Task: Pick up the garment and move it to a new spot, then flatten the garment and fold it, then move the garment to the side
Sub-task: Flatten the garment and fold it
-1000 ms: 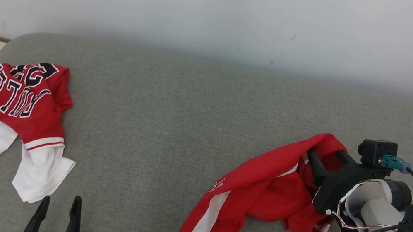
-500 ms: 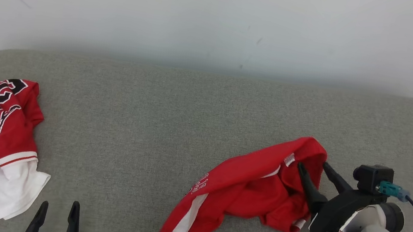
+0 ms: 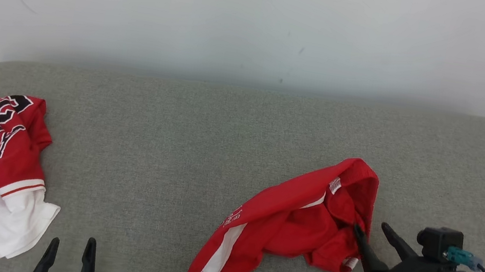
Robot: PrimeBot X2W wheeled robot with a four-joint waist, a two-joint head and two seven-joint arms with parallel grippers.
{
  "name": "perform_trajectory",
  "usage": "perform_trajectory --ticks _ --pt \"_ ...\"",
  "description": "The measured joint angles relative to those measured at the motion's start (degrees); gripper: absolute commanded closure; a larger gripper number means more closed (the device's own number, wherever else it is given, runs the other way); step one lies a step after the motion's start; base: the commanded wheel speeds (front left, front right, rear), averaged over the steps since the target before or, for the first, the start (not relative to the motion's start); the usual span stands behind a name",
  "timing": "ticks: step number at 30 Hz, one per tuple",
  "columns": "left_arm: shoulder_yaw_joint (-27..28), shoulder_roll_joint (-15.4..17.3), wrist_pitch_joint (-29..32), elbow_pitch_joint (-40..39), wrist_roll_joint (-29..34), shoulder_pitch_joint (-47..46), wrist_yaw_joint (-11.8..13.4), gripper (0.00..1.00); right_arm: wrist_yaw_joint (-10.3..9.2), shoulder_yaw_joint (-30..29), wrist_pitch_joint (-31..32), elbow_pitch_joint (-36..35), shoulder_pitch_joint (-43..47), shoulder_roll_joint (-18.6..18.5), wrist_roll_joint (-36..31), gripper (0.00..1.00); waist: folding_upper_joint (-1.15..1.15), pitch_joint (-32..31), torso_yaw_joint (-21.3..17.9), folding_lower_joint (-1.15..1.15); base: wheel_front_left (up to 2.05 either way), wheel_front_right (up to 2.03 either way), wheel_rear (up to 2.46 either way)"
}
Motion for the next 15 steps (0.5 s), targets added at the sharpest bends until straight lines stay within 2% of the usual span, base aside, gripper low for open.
perform_trajectory --ticks 6,15 --pt "0.55 0.02 0.0 -0.24 -0.14 0.65 -0.07 0.0 0.0 -2.46 0.37 0.25 5.81 -0.41 -1.14 0.0 0.0 -0.24 0.79 0.0 0.0 0.0 0.0" --pt "0.96 0.01 0.0 -0.33 -0.13 0.68 -0.16 0.0 -0.01 -6.0 0.48 0.31 7.58 1.36 -3.45 0.0 0.0 -0.06 0.96 0.0 0.0 0.0 0.0"
